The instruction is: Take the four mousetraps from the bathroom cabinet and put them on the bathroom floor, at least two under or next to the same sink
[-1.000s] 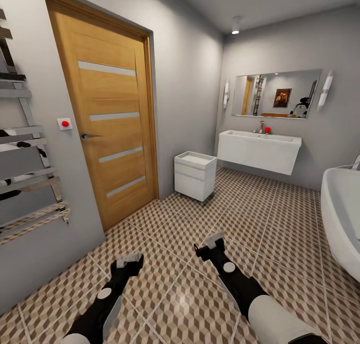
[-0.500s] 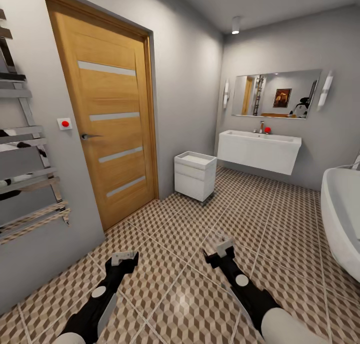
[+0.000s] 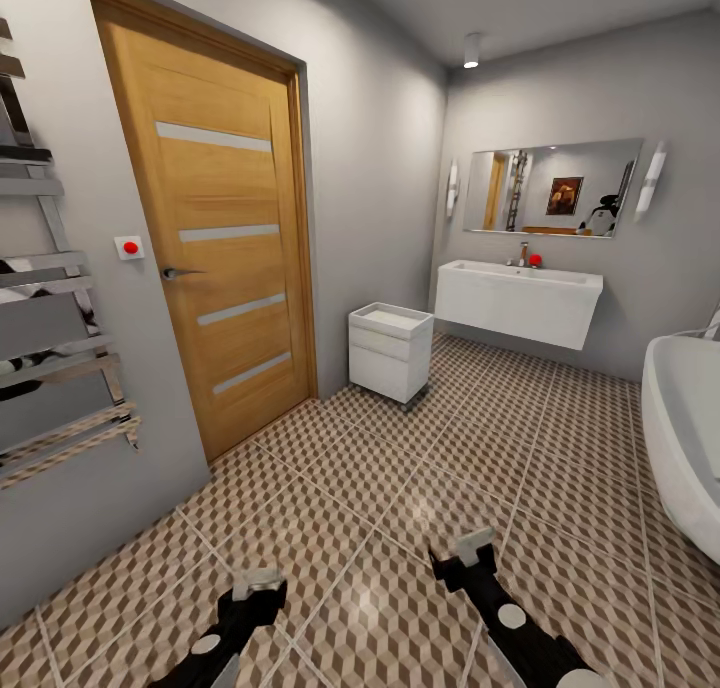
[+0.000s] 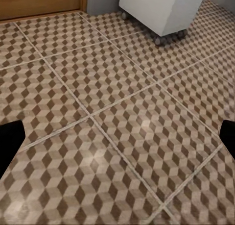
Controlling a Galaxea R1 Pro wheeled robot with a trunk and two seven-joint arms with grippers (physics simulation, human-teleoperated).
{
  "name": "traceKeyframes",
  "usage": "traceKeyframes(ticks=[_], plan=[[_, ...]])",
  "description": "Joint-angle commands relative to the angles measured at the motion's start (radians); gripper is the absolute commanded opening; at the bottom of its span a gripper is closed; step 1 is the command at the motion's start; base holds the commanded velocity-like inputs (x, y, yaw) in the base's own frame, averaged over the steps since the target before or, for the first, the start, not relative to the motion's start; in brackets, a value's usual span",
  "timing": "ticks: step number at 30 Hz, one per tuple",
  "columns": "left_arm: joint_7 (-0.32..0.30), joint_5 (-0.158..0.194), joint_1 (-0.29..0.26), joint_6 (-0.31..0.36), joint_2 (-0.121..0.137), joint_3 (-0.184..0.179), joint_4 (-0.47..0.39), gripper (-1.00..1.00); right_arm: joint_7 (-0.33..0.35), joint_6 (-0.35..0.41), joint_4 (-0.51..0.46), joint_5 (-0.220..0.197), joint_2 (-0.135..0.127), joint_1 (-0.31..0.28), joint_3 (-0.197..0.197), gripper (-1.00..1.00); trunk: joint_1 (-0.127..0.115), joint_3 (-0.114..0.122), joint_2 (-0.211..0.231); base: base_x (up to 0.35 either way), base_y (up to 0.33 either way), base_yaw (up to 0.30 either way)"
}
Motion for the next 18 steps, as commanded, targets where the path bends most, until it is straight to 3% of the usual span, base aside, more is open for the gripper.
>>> traceKeyframes(ticks=[1, 3, 4, 6, 8, 9, 13, 18], plan=[[-0.001, -0.002, -0.001, -0.018, 0.000, 0.007, 0.082, 1.00, 0.000, -0.002, 0.020, 0.010, -0.001, 0.009, -0.002, 1.00, 0.000, -0.001, -0.001, 0.000, 0.000, 0.000], [0.002, -0.004, 0.000, -0.036, 0.004, 0.006, 0.164, 1.00, 0.000, -0.002, 0.054, 0.010, -0.001, 0.026, -0.002, 1.00, 0.000, -0.001, -0.001, 0.000, 0.000, 0.000], [0.004, -0.004, 0.008, -0.045, 0.024, 0.006, 0.243, 1.00, 0.000, -0.002, 0.106, 0.010, -0.001, 0.057, -0.002, 1.00, 0.000, -0.001, -0.001, 0.000, 0.000, 0.000], [0.004, -0.003, 0.023, -0.048, 0.042, 0.005, 0.281, 1.00, 0.000, -0.001, 0.142, 0.009, -0.001, 0.079, -0.002, 1.00, 0.000, -0.001, -0.001, 0.000, 0.000, 0.000], [0.005, -0.003, 0.056, -0.049, 0.054, 0.005, 0.300, 1.00, 0.000, 0.001, 0.177, 0.009, -0.001, 0.103, -0.002, 1.00, 0.000, -0.001, -0.001, 0.000, 0.000, 0.000], [0.005, -0.002, 0.122, -0.050, 0.064, 0.005, 0.311, 1.00, 0.000, 0.002, 0.227, 0.009, -0.002, 0.136, -0.003, 1.00, 0.000, -0.001, -0.001, 0.000, 0.000, 0.000], [0.004, -0.003, 0.229, -0.051, 0.088, 0.005, 0.317, 1.00, 0.000, 0.003, 0.292, 0.010, -0.004, 0.186, -0.003, 1.00, 0.000, -0.001, -0.001, 0.000, 0.000, 0.000], [0.003, -0.002, 0.319, -0.051, 0.100, 0.005, 0.318, 1.00, 0.000, 0.005, 0.314, 0.012, -0.003, 0.269, -0.002, 1.00, 0.000, -0.001, -0.001, 0.000, 0.000, 0.000]])
